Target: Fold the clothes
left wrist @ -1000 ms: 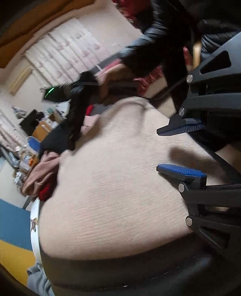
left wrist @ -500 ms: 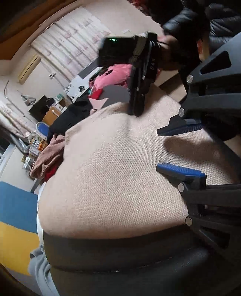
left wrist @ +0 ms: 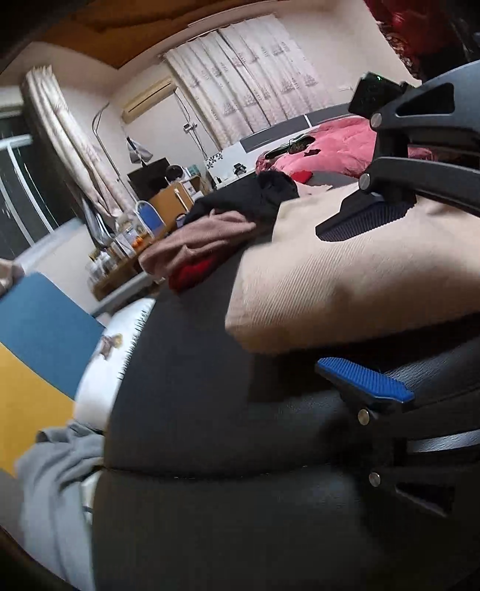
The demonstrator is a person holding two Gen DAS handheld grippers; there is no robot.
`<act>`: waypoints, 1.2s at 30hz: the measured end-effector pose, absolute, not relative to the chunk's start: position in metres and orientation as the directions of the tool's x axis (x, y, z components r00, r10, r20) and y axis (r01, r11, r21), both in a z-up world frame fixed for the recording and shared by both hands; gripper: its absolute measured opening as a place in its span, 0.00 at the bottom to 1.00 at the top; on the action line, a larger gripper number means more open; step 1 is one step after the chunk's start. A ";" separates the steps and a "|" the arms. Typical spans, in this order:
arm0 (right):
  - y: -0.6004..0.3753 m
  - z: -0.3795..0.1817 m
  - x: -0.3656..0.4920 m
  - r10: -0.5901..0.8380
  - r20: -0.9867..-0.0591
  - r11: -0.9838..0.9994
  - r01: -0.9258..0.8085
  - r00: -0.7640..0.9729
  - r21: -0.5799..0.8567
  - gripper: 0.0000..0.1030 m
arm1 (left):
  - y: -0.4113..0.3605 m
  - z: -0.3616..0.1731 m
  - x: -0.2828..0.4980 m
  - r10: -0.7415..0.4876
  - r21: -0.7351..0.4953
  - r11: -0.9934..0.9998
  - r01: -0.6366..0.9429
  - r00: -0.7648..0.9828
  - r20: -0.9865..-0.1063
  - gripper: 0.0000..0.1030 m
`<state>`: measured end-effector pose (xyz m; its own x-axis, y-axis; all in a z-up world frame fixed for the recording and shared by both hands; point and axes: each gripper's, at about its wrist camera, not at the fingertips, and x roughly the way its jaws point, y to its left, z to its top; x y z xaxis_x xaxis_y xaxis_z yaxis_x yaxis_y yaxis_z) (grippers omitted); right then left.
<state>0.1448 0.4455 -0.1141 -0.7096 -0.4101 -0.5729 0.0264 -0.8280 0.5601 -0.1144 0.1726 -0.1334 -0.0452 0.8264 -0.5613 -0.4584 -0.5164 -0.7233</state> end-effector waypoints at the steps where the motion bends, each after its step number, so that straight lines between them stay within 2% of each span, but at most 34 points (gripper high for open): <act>1: 0.452 -0.111 0.144 -0.407 -0.560 -0.820 0.019 -0.722 0.572 0.93 | 0.177 -0.135 -0.118 0.828 -0.734 -0.509 -0.450 -0.023 -0.560 0.66; 3: 0.467 -0.114 0.141 -0.409 -0.558 -0.799 -0.013 -0.722 0.601 0.98 | 0.183 -0.140 -0.123 0.831 -0.739 -0.489 -0.464 0.011 -0.557 0.66; 9: 0.502 -0.156 0.110 -0.458 -0.626 -0.737 -0.125 -0.632 0.665 0.99 | 0.202 -0.153 -0.131 0.855 -0.784 -0.408 -0.468 0.106 -0.508 0.70; 11: 0.497 -0.167 0.102 -0.499 -0.620 -0.722 -0.106 -0.605 0.684 1.00 | 0.213 -0.157 -0.130 0.839 -0.771 -0.418 -0.481 0.120 -0.530 0.72; 13: 0.486 -0.170 0.090 -0.582 -0.560 -0.681 -0.022 -0.589 0.732 1.00 | 0.217 -0.155 -0.123 0.842 -0.766 -0.409 -0.496 0.118 -0.526 0.76; 15: 0.475 -0.170 0.084 -0.562 -0.573 -0.704 -0.018 -0.596 0.710 1.00 | 0.221 -0.153 -0.117 0.845 -0.761 -0.400 -0.510 0.116 -0.522 0.76; 16: 0.469 -0.169 0.082 -0.545 -0.583 -0.722 -0.016 -0.602 0.692 1.00 | 0.223 -0.153 -0.113 0.841 -0.757 -0.405 -0.512 0.117 -0.529 0.75; 18: 0.458 -0.167 0.082 -0.523 -0.604 -0.766 0.021 -0.601 0.642 1.00 | 0.227 -0.152 -0.104 0.832 -0.749 -0.415 -0.517 0.118 -0.542 0.53; 19: 0.453 -0.166 0.082 -0.508 -0.616 -0.786 0.032 -0.603 0.617 0.95 | 0.225 -0.151 -0.099 0.834 -0.741 -0.416 -0.528 0.103 -0.542 0.51; 20: 0.453 -0.166 0.083 -0.475 -0.635 -0.804 0.008 -0.609 0.594 0.83 | 0.221 -0.148 -0.091 0.838 -0.731 -0.424 -0.535 0.076 -0.541 0.47; 21: 0.452 -0.167 0.084 -0.454 -0.648 -0.812 -0.014 -0.612 0.583 0.45 | 0.217 -0.145 -0.084 0.841 -0.722 -0.431 -0.541 0.049 -0.539 0.45; 22: 0.453 -0.169 0.085 -0.483 -0.633 -0.782 -0.027 -0.605 0.622 0.40 | 0.213 -0.143 -0.079 0.843 -0.719 -0.441 -0.538 0.026 -0.537 0.44; 25: 0.439 -0.166 0.087 -0.479 -0.634 -0.790 -0.016 -0.607 0.613 0.39 | 0.187 -0.135 -0.058 0.847 -0.711 -0.482 -0.512 -0.066 -0.527 0.43; 30: 0.403 -0.160 0.067 -0.582 -0.593 -0.751 0.088 -0.557 0.655 0.39 | 0.108 -0.115 -0.021 0.824 -0.699 -0.564 -0.439 -0.248 -0.509 0.43; 36: 0.280 -0.133 0.007 -0.746 -0.541 -0.663 0.363 -0.387 0.655 0.36 | -0.017 -0.073 0.027 0.714 -0.640 -0.684 -0.351 -0.503 -0.487 0.43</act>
